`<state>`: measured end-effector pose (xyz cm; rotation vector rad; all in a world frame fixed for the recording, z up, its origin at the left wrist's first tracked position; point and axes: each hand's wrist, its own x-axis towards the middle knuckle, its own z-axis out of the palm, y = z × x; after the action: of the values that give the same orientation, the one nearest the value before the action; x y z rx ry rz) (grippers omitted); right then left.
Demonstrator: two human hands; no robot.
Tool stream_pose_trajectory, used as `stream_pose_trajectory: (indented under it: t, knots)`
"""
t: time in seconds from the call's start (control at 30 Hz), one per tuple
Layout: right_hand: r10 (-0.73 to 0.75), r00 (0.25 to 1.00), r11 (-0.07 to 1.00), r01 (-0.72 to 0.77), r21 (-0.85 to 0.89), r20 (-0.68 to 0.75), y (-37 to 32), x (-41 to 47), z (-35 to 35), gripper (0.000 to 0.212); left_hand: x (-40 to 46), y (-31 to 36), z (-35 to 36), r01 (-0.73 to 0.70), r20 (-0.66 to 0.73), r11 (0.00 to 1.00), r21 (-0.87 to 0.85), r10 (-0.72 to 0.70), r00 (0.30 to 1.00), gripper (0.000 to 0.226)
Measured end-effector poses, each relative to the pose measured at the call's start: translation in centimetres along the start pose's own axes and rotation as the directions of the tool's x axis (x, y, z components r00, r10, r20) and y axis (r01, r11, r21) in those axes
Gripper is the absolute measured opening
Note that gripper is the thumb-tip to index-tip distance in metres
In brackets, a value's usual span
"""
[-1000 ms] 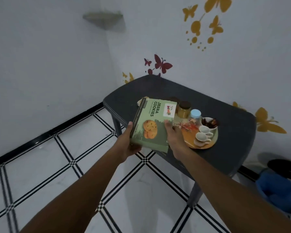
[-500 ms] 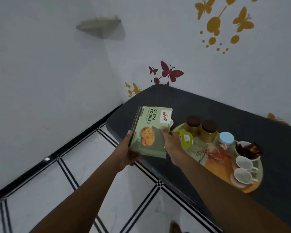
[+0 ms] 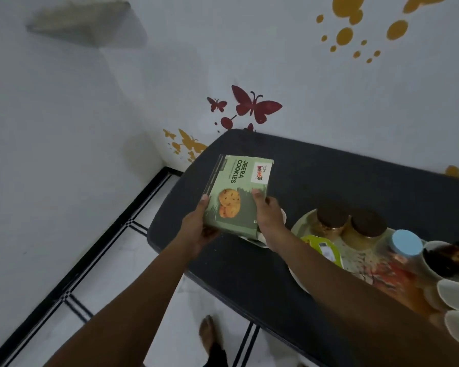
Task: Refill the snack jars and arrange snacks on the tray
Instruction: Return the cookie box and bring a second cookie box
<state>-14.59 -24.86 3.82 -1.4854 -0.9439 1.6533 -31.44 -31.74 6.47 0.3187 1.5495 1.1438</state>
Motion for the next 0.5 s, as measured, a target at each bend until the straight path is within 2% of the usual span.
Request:
stream_pose_trajectory:
  t: [0.03, 0.07, 0.17, 0.27, 0.4, 0.5]
  knots:
    - [-0.003, 0.998, 0.999, 0.005, 0.037, -0.069, -0.4, 2.4, 1.9, 0.054, 3.7, 1.5, -0.4, 0.009, 0.05, 0.999, 0.031, -0.01, 0.999, 0.056]
    - [-0.002, 0.998, 0.999, 0.005, 0.038, -0.071, -0.6, 2.8, 2.0, 0.054, 4.6, 1.7, -0.4, -0.01, 0.042, 1.0, 0.019, 0.009, 0.999, 0.057]
    - [-0.025, 0.989, 0.994, 0.04, 0.102, -0.143, -1.7, 5.3, 4.7, 0.054, 9.4, 4.4, -0.4, -0.032, 0.059, 0.997, -0.069, 0.036, 0.998, 0.065]
    - [0.038, 0.977, 0.977, 0.007, 0.213, -0.208, -2.9, 6.8, 7.8, 0.052, 12.7, 6.5, 0.0, 0.018, 0.094, 0.985, -0.17, -0.001, 0.996, 0.07]
    - [0.038, 0.964, 0.97, 0.027, 0.242, -0.263, -4.8, 7.9, 9.6, 0.059, 14.2, 7.8, 1.8, 0.074, 0.235, 0.973, -0.22, -0.021, 0.972, 0.062]
    - [0.025, 0.948, 0.968, 0.056, 0.244, -0.316, -5.9, 8.7, 8.5, 0.061, 15.6, 9.6, 2.5, -0.005, 0.294, 0.986, -0.166, 0.055, 0.954, 0.057]
